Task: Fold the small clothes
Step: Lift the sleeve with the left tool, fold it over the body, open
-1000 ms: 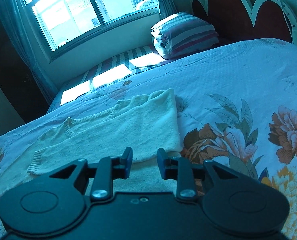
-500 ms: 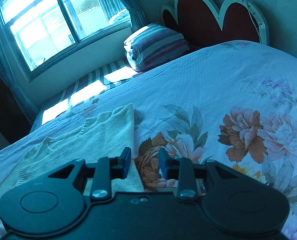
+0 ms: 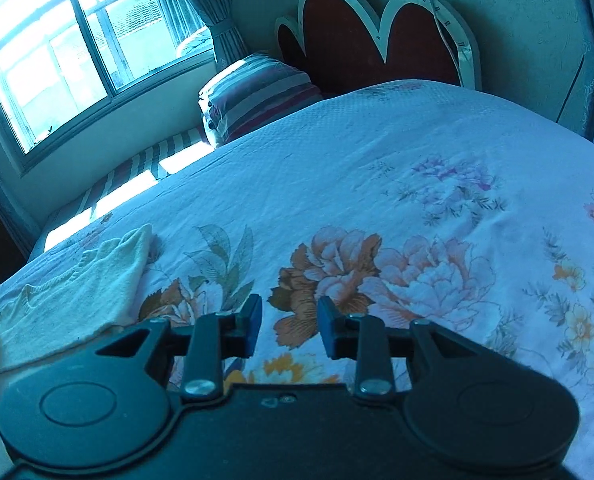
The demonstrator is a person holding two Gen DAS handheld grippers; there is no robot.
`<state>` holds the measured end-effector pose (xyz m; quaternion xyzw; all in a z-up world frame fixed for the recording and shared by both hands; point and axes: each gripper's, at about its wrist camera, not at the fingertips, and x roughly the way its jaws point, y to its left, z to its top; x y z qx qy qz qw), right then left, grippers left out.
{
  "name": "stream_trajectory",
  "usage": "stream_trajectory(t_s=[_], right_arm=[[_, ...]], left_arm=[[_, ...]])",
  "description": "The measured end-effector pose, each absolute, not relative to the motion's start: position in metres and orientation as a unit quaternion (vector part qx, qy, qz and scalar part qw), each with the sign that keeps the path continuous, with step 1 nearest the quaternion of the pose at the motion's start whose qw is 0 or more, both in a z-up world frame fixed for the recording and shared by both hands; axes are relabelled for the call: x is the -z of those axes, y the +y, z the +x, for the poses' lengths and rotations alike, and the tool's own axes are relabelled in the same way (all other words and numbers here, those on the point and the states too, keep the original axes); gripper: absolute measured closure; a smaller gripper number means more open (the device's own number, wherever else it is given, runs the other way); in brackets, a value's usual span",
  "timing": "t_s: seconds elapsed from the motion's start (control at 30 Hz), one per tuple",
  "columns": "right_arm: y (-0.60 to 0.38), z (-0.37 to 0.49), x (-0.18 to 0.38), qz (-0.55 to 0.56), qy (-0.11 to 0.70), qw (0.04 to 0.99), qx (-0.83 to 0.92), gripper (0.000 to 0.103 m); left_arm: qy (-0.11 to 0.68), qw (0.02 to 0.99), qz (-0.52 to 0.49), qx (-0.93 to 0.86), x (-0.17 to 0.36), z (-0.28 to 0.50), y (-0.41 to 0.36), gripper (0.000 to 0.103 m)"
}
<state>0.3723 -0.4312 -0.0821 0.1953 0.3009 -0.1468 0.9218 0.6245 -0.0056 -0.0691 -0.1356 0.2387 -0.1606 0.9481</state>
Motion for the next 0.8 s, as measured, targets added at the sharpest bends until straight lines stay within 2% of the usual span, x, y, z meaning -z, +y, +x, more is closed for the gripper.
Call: stream_trajectory(t_s=[0.47, 0.77, 0.8], right_arm=[[-0.503, 0.369, 0.096, 0.204, 0.291, 0.919, 0.168, 0.071], [-0.510, 0.382, 0.096, 0.203, 0.290, 0.922, 0.154, 0.071], [-0.510, 0.382, 0.097, 0.203, 0.293, 0.922, 0.153, 0.071]], left_arm=[[0.265, 0.942, -0.048, 0.202, 0.089, 0.602, -0.108, 0.101], [0.295, 0.924, 0.071, 0.233, 0.101, 0.594, -0.167, 0.100], [0.300, 0.918, 0.075, 0.248, 0.103, 0.592, -0.174, 0.098]])
